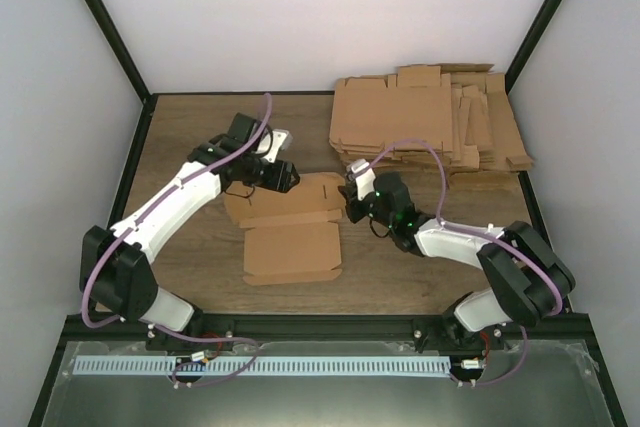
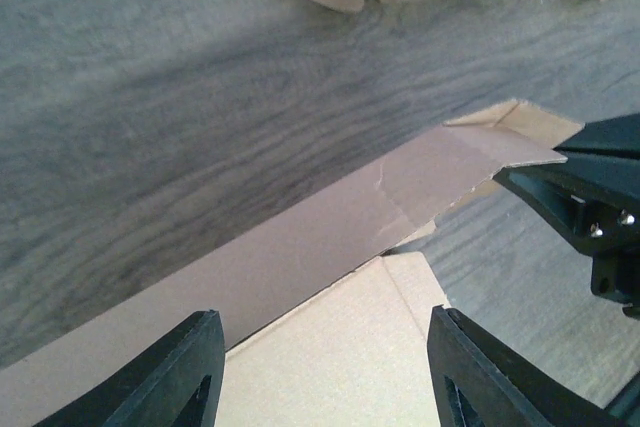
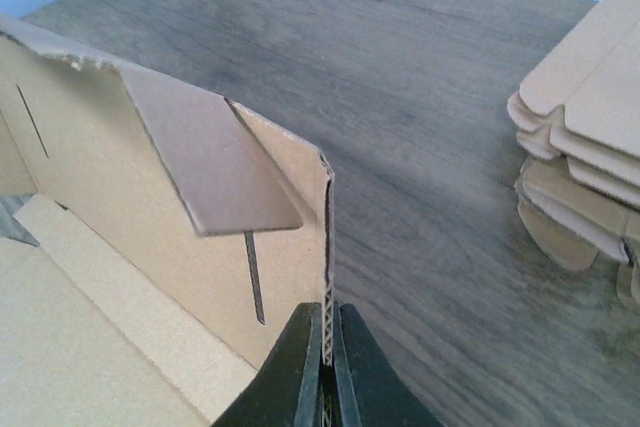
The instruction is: Fold the paper box
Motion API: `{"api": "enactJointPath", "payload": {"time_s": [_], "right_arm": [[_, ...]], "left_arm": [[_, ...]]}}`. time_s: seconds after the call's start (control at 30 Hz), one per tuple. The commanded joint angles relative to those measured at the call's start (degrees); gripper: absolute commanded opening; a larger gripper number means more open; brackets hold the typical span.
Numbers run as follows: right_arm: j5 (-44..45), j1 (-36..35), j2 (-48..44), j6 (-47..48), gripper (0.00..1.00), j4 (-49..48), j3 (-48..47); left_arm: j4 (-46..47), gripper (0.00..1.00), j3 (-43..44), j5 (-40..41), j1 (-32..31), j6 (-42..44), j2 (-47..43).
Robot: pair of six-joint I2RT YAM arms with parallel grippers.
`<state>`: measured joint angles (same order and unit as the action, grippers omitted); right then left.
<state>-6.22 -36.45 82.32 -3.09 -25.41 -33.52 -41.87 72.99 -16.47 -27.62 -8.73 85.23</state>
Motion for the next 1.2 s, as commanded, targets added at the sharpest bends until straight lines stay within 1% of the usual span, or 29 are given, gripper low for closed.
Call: {"api": "enactJointPath", "payload": {"time_s": [0.0,0.1,0.17,0.27,0.4,0.43,0.47,0.5,0.53,0.57,0.67,0.77,0.9,1.17], "right_arm": [[4.62,-1.54,0.51,-1.12,0.01,-4.33,1.52],[4.98,-1.7,0.34,-1.12,0.01,-5.62,2.61],[4.84,-1.71,0.29,-1.12,0.01,-6.07,3.05],[4.72,-1.79,0.38,-0.97,0.01,-6.14,3.15],[5.09,-2.24,0.46,-0.39,0.01,-6.89,3.46],[5.34,-2.43,0.56,-0.2,0.01,-7.02,3.46],[5.42,-2.49,0.7,-0.04,0.01,-7.09,3.38],[5.44,-2.56,0.84,0.01,0.01,-7.24,3.25],[5.32,-2.55,1.04,0.14,0.01,-7.35,3.2],[5.07,-2.57,1.22,0.31,0.01,-7.44,3.05],[4.03,-2.58,1.97,1.03,0.01,-8.15,2.83],[3.67,-2.58,2.5,1.6,0.02,-8.42,2.09],[3.67,-2.58,3.5,2.21,0.02,-8.61,0.84],[4.37,-2.68,6.09,1.1,0.02,-8.54,-1.4]], "left_arm": [[1.32,0.59,-2.27,-3.59,0.24,-0.32,-2.71],[1.49,0.6,-1.35,-1.17,1.09,-2.29,-5.6],[1.32,0.6,-0.1,-0.88,3.72,-4.28,-6.51],[1.94,0.66,1.18,-2.66,9.37,-6.26,-7.06],[4.02,0.73,0.85,-3.03,13.22,-6.36,-6.2],[4.28,0.76,0.88,-3.24,13.62,-6.31,-5.5],[4.59,0.81,0.84,-3.57,13.94,-6.42,-4.66],[4.97,0.91,0.79,-4.21,14.46,-6.49,-3.85],[5.58,0.98,0.51,-5.19,14.73,-6.3,-3.17],[6.51,1.0,0.04,-5.87,14.93,-5.67,-2.68],[7.81,0.99,-0.47,-5.43,14.96,-2.2,-1.46],[7.6,0.95,-0.8,-5.63,14.96,0.28,0.66],[9.24,0.87,-3.43,-8.97,14.96,0.22,2.95],[10.91,0.78,-8.43,-13.89,14.79,2.11,0.99]]}}
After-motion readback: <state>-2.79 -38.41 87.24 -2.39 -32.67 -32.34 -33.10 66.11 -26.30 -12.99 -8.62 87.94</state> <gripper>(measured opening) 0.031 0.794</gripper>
